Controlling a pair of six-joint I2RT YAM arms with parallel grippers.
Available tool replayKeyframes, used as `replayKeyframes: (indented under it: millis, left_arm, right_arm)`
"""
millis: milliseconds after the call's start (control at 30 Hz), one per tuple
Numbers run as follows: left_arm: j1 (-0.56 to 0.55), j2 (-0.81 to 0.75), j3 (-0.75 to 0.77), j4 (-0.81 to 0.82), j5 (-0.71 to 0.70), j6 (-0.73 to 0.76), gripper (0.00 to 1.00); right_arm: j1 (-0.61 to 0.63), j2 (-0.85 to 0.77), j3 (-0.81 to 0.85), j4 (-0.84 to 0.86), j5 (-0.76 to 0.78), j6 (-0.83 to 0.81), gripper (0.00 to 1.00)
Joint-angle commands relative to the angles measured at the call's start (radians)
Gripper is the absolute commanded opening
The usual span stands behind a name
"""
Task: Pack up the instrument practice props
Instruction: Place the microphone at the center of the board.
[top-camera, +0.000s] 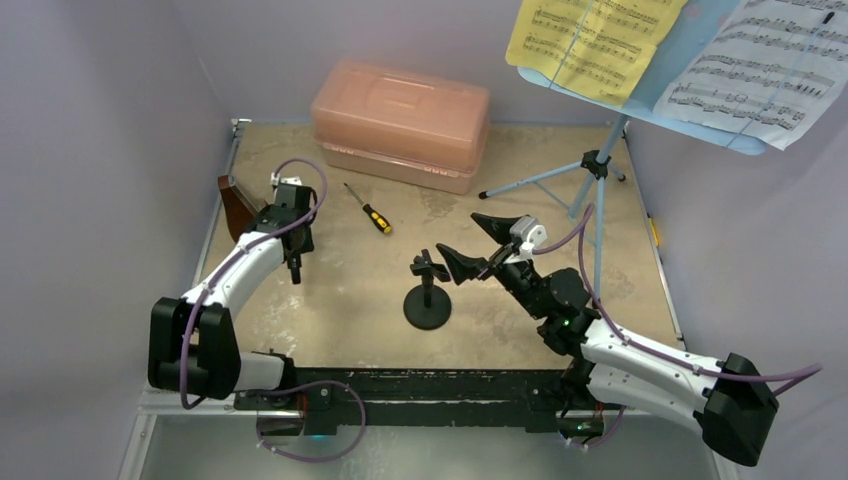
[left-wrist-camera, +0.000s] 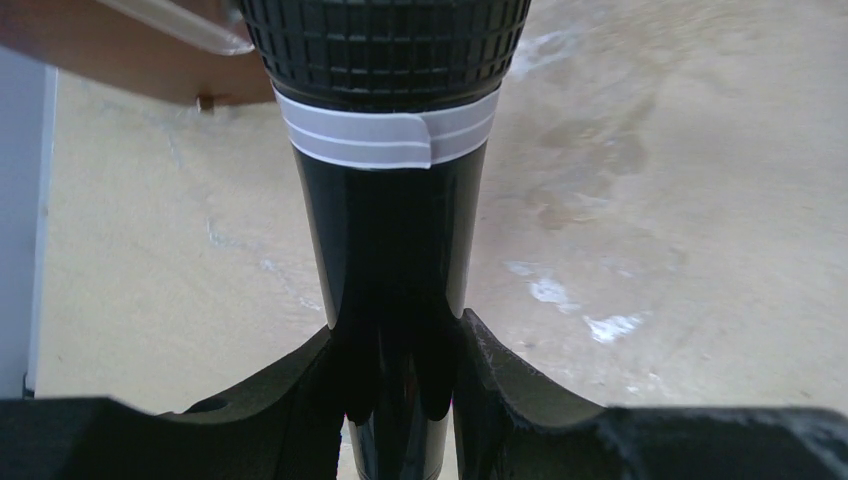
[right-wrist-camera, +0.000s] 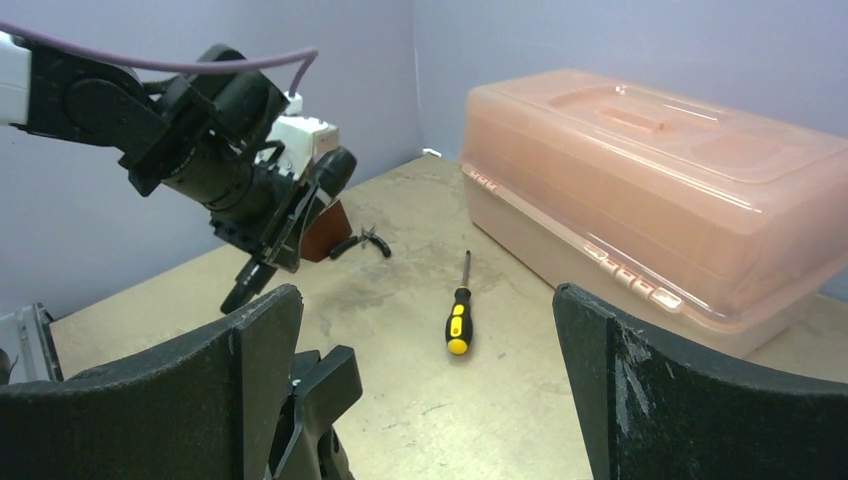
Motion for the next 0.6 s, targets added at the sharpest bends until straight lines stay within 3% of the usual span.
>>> replayKeyframes:
  millis: [0, 167, 567]
  left_arm:
    - [0.074, 0.066, -0.001, -0.023, -0.009, -0.055, 0.00]
    - [0.140, 0.147, 0.011, -0.032, 0.039, -0.059, 0.00]
    - [0.146, 0.264, 0.040, -0.083, 0.030, -0.096, 0.00]
  right_arm:
    - [0.003, -0.022, -0.006, 0.074, 0.036, -0.015, 0.98]
    - [0.003, -0.039, -0.015, 0.075, 0.044, -0.012, 0.98]
    - [0.003, -0.047, -0.018, 0.070, 0.044, -0.007, 0.98]
